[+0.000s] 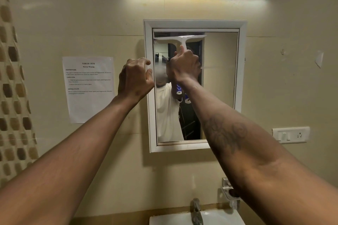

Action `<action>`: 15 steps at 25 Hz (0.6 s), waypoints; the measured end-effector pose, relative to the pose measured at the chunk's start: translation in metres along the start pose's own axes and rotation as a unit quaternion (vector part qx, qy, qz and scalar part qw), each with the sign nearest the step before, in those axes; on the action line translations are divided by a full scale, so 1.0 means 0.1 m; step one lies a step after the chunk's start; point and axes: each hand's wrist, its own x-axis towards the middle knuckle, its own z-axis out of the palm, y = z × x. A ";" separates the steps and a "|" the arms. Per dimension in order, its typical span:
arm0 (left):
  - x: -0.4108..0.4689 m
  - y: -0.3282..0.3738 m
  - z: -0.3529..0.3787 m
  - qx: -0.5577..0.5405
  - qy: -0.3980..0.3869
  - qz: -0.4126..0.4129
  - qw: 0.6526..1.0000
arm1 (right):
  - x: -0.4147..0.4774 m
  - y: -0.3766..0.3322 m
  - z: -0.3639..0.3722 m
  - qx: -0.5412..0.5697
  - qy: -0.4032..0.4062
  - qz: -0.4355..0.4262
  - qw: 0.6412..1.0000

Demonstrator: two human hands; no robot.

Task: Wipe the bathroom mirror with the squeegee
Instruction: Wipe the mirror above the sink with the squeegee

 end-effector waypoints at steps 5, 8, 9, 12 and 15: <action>-0.15 0.00 -0.01 -0.003 -0.015 -0.004 1.000 | -0.54 0.42 0.11 -0.028 -0.053 0.023 0.998; -0.20 0.02 -0.04 -0.003 -0.021 -0.005 1.000 | -0.84 0.58 0.13 -0.051 -0.067 0.041 0.996; -0.20 0.03 -0.05 -0.002 -0.024 -0.004 1.000 | -0.88 0.60 0.12 -0.059 -0.065 0.042 0.995; -0.17 0.03 -0.09 0.002 -0.021 0.001 1.000 | -0.80 0.48 0.07 -0.030 -0.051 0.064 0.996; -0.09 -0.01 -0.14 0.006 -0.006 0.004 1.000 | -0.54 0.23 0.02 0.053 -0.019 0.061 0.997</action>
